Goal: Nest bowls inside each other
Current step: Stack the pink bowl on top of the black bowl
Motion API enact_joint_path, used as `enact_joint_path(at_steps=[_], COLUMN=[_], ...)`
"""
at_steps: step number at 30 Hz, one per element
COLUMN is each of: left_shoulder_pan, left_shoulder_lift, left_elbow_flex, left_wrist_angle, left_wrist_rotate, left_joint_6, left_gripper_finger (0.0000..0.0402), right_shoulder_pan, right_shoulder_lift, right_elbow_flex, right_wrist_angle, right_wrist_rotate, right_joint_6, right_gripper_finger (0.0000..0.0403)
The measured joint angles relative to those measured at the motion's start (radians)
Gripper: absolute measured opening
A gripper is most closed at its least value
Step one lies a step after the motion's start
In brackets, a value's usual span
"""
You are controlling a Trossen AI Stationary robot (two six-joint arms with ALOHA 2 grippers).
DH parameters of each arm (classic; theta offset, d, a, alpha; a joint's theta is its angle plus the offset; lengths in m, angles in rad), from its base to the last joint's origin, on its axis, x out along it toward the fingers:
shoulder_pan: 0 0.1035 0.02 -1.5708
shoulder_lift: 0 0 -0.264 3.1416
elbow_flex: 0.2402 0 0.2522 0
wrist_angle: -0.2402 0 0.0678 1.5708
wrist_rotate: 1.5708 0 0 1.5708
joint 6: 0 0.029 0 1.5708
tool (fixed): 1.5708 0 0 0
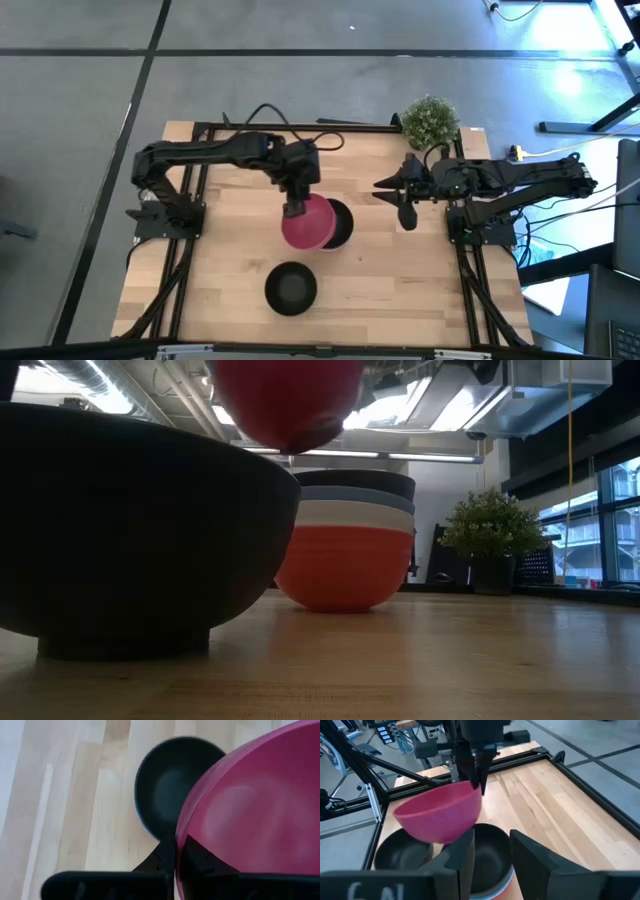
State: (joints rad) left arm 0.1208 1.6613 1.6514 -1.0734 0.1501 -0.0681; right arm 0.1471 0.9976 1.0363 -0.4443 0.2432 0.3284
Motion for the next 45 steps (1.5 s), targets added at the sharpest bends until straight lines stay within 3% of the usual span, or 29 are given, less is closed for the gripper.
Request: enact_joint_path(at_steps=[26,45], left_shoulder_pan=[0.026,0.038], left_shoulder_lift=[0.361,0.456], left_elbow_flex=[0.319,0.332], left_wrist_angle=[-0.146,-0.185], left_wrist_rotate=[0.043,0.004], left_joint_6=[0.026,0.044], left_gripper_finger=[0.0002,0.0002], right_shoulder_pan=[0.000,0.000], right_shoulder_lift=[-0.075,-0.116], right_elbow_flex=[0.000,0.000], right_wrist_angle=[-0.130,-0.154], right_wrist_rotate=[0.000,-0.001], right_joint_6=[-0.084,-0.101], right_gripper_finger=[0.0126,0.0126])
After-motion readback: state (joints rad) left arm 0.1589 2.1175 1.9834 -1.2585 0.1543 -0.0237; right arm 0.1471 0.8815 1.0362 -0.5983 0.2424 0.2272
